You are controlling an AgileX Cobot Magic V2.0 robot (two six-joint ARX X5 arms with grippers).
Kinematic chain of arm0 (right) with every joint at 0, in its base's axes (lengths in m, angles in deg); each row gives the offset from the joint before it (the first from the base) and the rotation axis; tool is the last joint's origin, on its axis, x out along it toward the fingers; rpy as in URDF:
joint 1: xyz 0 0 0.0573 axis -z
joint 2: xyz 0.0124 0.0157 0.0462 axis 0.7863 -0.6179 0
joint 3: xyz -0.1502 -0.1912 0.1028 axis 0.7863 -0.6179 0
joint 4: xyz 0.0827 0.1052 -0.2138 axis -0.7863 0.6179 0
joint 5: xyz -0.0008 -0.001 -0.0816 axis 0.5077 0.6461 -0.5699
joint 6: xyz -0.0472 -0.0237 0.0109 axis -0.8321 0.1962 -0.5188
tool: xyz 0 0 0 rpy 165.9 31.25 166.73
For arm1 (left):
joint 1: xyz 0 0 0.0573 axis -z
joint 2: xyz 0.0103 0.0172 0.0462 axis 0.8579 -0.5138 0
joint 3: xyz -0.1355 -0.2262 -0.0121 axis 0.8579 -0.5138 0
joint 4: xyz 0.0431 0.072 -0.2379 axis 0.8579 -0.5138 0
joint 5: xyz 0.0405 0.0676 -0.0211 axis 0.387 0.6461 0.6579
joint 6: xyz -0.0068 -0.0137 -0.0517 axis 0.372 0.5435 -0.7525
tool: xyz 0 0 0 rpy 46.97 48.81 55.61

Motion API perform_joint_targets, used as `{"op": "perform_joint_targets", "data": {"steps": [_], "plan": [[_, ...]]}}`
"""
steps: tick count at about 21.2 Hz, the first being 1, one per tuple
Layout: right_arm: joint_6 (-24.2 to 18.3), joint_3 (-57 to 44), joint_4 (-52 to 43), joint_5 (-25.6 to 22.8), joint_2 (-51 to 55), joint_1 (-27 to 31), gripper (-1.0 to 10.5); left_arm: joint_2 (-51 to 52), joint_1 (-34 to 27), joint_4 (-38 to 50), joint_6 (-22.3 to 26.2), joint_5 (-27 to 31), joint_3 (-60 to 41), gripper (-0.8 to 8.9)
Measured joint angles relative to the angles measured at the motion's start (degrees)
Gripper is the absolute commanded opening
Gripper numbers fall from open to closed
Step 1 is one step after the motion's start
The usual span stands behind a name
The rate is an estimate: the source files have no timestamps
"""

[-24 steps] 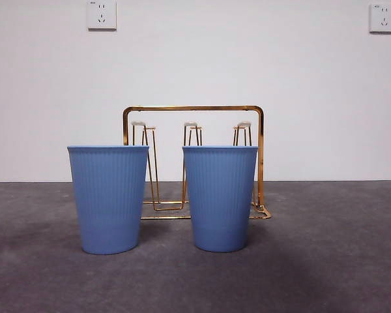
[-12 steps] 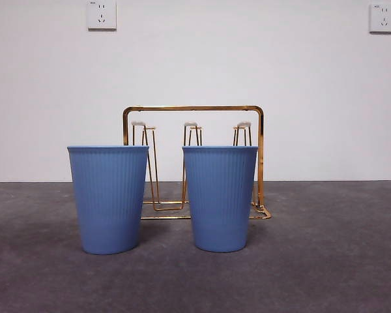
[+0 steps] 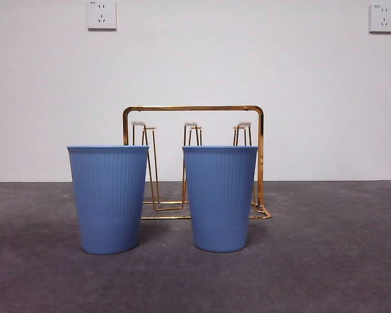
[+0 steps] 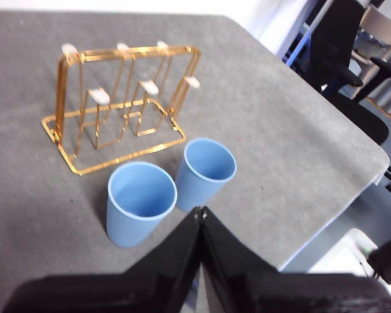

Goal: Pick up cup 1,put cup 1 in the cup rack,pick up cup 2,put cup 2 in the cup rack

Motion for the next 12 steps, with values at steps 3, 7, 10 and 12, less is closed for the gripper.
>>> {"op": "perform_joint_targets", "data": {"steps": [3,7,10,12], "plan": [[-0.31,0.02,-0.02,1.86,0.09,0.0,0.3,-0.9,0.63,-0.22,0.15,-0.81,0.0,1.12],[-0.26,0.02,-0.59,2.93,-0.76,-1.49,5.5,-2.29,0.74,-0.17,-0.28,-4.46,0.2,6.37],[0.24,0.07,-1.38,4.55,-3.58,-4.17,5.6,-3.52,0.87,-0.13,-0.37,-5.64,0.26,6.36],[0.61,0.07,-1.64,4.85,-6.45,-6.47,5.6,-4.37,0.9,0.46,-0.39,-7.98,0.26,6.35]]}}
